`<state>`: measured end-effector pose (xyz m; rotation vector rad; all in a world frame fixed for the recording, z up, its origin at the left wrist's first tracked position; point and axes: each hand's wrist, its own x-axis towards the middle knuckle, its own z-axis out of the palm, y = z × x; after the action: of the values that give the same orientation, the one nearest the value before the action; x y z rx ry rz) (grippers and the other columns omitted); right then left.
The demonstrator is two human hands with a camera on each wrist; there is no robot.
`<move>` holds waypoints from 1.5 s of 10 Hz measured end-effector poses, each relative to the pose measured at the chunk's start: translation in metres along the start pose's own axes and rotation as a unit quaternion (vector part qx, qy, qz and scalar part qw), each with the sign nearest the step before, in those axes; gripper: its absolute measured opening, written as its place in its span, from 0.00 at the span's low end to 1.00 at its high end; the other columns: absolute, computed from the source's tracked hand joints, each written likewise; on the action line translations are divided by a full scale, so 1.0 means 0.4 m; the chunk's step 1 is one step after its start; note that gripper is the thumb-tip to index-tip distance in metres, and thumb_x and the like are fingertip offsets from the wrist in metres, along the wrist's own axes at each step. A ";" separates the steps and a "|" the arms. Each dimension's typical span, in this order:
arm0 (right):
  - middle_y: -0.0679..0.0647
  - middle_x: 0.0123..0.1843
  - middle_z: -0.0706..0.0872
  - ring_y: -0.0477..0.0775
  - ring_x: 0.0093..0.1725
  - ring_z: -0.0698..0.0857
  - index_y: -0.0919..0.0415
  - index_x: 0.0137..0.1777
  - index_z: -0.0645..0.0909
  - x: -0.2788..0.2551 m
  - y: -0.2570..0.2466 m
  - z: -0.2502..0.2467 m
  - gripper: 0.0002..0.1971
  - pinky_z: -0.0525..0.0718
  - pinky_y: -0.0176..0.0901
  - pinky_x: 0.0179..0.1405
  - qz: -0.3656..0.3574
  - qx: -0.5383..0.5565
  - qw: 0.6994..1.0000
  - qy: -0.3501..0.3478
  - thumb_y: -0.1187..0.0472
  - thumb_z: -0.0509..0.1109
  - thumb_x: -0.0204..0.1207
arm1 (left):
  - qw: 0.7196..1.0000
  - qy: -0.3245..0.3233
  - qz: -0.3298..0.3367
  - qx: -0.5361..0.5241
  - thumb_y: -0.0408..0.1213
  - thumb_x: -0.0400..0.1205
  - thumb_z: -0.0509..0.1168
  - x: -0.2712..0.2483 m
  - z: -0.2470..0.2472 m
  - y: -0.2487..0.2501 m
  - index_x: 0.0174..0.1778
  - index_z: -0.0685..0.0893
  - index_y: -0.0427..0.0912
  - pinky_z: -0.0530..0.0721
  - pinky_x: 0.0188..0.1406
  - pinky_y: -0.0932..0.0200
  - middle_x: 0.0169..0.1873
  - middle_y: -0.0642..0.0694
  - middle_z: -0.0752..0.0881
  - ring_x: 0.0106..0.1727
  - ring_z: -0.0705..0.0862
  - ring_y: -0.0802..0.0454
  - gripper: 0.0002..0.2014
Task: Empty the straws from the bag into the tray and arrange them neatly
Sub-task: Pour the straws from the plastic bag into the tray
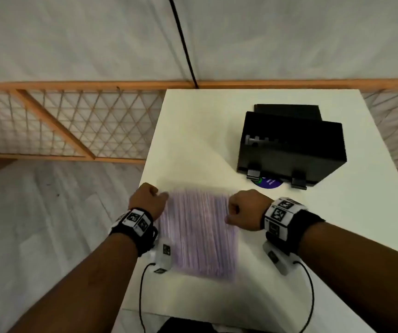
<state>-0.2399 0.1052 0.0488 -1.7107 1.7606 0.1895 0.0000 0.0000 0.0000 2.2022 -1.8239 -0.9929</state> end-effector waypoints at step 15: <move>0.51 0.32 0.84 0.52 0.33 0.82 0.60 0.41 0.80 0.135 -0.030 -0.208 0.11 0.82 0.48 0.38 -0.120 0.063 0.965 0.224 0.55 0.66 0.82 | 0.907 -0.009 0.199 -0.370 0.35 0.80 0.72 0.085 -0.097 0.167 0.31 0.91 0.47 0.84 0.45 0.58 0.29 0.53 0.91 0.36 0.88 0.55 0.11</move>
<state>-0.2538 0.0139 0.0875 -1.9585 1.8001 -0.4398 -0.0326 -0.0610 0.0483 1.3150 -1.4550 -1.3133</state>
